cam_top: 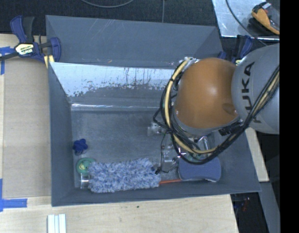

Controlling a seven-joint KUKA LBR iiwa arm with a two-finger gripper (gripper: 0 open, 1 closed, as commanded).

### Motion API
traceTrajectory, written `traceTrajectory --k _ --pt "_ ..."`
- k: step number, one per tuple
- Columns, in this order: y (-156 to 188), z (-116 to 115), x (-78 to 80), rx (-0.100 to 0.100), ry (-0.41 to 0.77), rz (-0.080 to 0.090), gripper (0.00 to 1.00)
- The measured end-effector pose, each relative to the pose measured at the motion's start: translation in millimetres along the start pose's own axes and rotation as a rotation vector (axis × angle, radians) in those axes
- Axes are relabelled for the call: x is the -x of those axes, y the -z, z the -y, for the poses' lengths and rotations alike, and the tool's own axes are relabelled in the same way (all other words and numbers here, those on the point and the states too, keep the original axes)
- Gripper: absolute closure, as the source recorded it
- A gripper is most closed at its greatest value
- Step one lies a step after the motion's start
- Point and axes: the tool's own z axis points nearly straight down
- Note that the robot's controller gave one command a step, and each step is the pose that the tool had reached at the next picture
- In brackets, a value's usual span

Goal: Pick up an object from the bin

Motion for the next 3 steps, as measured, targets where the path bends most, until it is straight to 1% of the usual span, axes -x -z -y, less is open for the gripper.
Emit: traceTrajectory --k 1,2,3 --pt "4 0 1.8 0.001 -0.003 0.009 0.0" --pt "-105 -59 3.0 0.0 0.214 0.011 0.0" --pt "-59 -94 4.2 0.002 0.176 0.018 0.0"
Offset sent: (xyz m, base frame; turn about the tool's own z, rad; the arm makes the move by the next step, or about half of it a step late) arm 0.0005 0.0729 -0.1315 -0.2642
